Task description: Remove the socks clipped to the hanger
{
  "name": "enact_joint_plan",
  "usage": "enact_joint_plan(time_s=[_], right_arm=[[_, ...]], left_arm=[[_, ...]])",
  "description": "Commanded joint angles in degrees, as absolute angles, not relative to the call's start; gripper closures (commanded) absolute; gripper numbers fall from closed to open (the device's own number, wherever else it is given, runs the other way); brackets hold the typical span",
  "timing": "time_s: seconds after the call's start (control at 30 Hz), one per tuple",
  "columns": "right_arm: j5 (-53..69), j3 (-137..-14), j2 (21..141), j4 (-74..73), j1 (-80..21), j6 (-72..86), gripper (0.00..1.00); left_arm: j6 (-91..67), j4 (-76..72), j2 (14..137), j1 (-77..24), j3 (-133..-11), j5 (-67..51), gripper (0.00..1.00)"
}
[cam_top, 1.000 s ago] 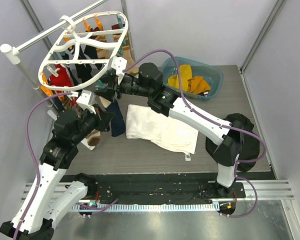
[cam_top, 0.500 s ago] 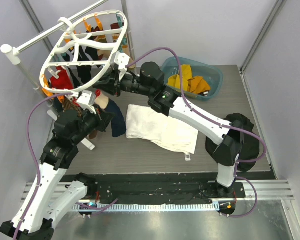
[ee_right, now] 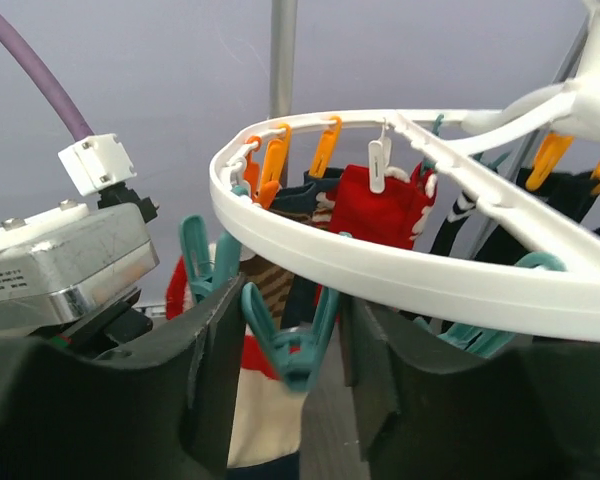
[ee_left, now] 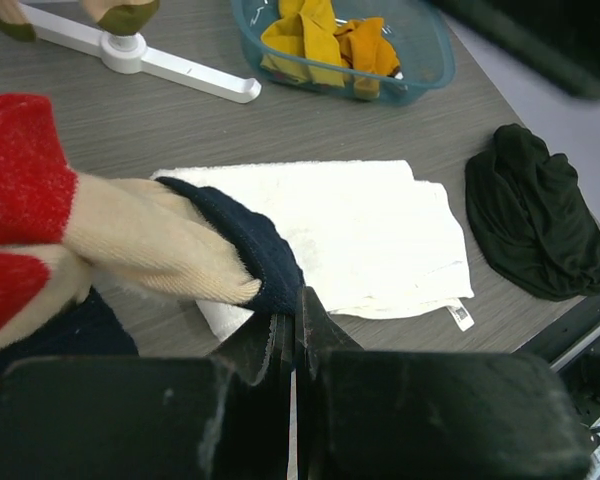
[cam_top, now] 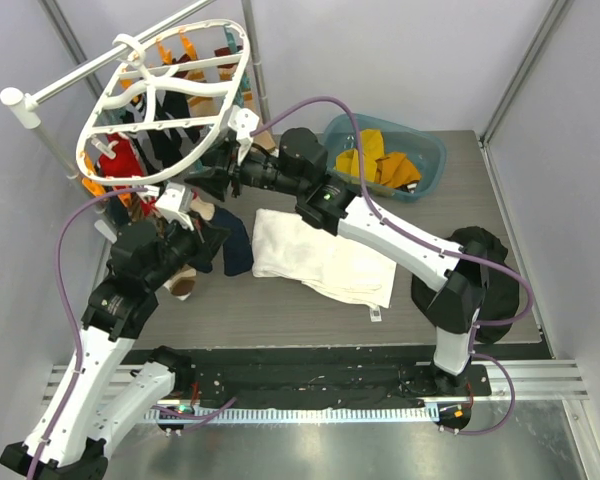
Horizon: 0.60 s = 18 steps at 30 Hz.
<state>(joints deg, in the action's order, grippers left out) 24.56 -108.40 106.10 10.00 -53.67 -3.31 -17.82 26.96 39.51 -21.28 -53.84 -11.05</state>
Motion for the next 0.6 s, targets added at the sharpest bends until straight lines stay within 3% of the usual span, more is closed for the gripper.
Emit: enact_joint_plan(time_s=[0.0, 0.2, 0.33, 0.57], right_arm=[[23.73, -103.55, 100.65, 11.78, -54.05, -2.11, 0.42], [25.05, -85.72, 89.85, 18.97, -54.05, -3.16, 0.21], [27.59, -73.77, 83.77, 23.73, -54.05, -2.73, 0.18], [30.06, -65.83, 80.95, 26.89, -54.05, -2.29, 0.17]], left_arm=[[-18.46, 26.63, 38.58, -21.09, -54.23, -12.22, 1.00], [-19.51, 27.51, 37.71, -21.09, -55.89, -13.53, 1.00], [-20.74, 27.25, 37.44, -21.09, -57.13, -14.94, 1.00], [-23.90, 25.14, 37.27, -21.09, -58.18, -19.59, 1.00]])
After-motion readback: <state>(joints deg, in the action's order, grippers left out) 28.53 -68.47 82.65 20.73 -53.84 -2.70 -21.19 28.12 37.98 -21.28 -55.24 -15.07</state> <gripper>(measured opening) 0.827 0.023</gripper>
